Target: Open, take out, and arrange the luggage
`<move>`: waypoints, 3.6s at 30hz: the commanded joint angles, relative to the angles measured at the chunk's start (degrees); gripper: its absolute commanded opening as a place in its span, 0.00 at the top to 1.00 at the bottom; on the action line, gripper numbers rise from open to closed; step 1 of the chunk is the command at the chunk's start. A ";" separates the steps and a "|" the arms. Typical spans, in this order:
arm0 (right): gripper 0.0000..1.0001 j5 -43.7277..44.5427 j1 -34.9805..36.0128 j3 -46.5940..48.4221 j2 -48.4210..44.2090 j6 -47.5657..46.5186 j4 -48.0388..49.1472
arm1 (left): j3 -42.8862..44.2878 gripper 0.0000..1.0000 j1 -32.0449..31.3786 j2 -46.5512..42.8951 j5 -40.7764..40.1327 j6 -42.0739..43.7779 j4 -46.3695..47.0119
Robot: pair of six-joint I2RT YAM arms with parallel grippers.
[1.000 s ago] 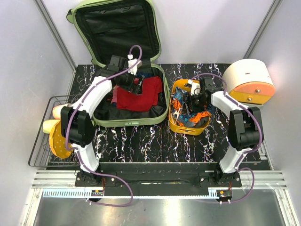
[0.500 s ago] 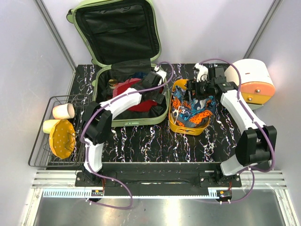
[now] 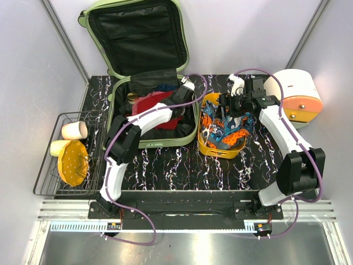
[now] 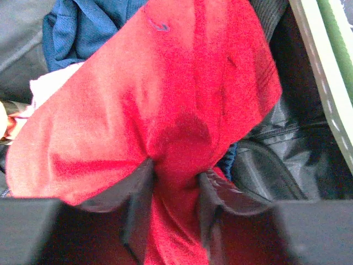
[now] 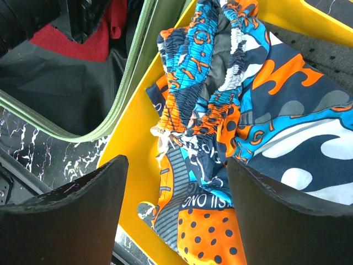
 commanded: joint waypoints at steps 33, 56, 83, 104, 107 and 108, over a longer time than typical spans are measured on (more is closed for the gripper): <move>0.14 -8.24 -0.22 4.17 -2.69 -3.10 3.18 | 13.24 1.00 22.49 -23.62 64.06 1.58 -15.10; 0.00 -29.23 1.09 -1.63 -29.84 -48.43 -1.34 | 17.12 1.00 1.14 -28.11 75.31 21.01 -35.15; 0.00 -11.32 19.20 -2.86 -27.82 -54.07 1.25 | 18.70 1.00 -5.72 -24.32 77.68 19.16 -35.15; 0.16 -14.30 20.08 -2.77 -25.81 -60.06 -5.69 | 19.05 1.00 -7.83 -24.06 78.82 23.64 -38.40; 0.46 -12.90 20.08 -1.72 -25.98 -59.52 -8.85 | 18.61 1.00 -7.66 -24.59 77.68 24.43 -38.40; 0.67 -11.85 20.08 -1.45 -26.07 -59.26 -10.08 | 18.70 1.00 -7.57 -24.76 77.42 24.87 -38.48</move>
